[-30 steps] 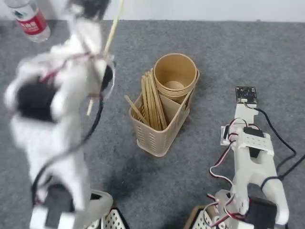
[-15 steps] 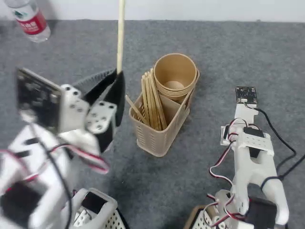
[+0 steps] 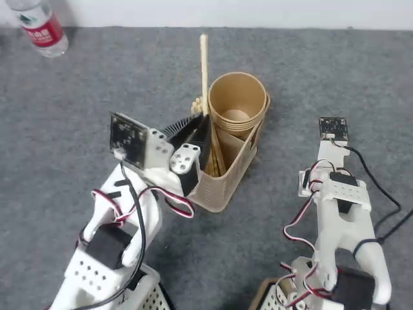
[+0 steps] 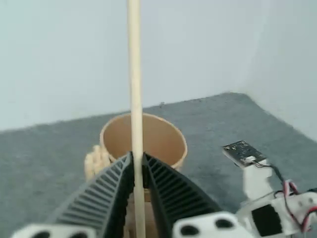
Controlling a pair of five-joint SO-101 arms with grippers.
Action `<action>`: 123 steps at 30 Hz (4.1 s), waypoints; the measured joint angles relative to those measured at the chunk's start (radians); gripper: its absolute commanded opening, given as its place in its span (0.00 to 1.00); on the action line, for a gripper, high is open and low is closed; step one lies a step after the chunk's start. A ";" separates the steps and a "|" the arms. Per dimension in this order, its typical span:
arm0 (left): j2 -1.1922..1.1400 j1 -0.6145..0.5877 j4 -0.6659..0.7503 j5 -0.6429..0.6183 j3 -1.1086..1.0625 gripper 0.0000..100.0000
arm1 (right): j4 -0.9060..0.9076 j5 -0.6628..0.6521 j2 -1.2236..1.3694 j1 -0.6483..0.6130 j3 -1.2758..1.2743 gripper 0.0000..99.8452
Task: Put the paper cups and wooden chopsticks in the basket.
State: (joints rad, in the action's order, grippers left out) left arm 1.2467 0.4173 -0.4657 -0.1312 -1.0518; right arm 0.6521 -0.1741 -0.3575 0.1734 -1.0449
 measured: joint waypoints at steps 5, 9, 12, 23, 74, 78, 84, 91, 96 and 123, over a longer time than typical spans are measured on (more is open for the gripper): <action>0.006 -0.003 0.002 -0.015 -0.064 0.13 | 0.000 0.000 0.000 0.000 0.000 0.01; 0.006 -0.021 -0.020 -0.018 -0.098 0.18 | 0.000 0.000 0.000 0.000 0.000 0.01; 0.006 -0.049 -0.087 -0.018 -0.098 0.19 | 0.000 0.000 0.000 0.000 0.000 0.01; 0.006 -0.215 -0.474 -0.008 0.150 0.19 | 0.000 0.000 0.000 0.000 0.000 0.01; -0.374 -0.132 -0.822 0.391 0.339 0.02 | 0.000 0.000 0.000 0.000 0.000 0.01; -0.382 -0.129 -0.825 0.443 0.361 0.01 | 0.000 0.000 0.000 0.000 0.000 0.01; -0.394 -0.262 -0.683 0.465 0.417 0.01 | 0.000 0.000 0.000 0.000 0.000 0.01; -0.540 -0.371 -0.442 0.545 0.422 0.01 | 0.000 0.000 0.000 0.000 0.000 0.01; -0.655 -0.430 -0.361 0.551 0.436 0.01 | 0.000 0.000 0.000 0.000 0.000 0.01; -0.672 -0.427 -0.690 0.465 0.700 0.19 | 0.000 0.000 0.000 0.000 0.000 0.01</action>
State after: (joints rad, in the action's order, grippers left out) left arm 0.5746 -0.0092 -1.1561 0.3337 -0.3521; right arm 0.6521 -0.1741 -0.3575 0.1734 -1.0449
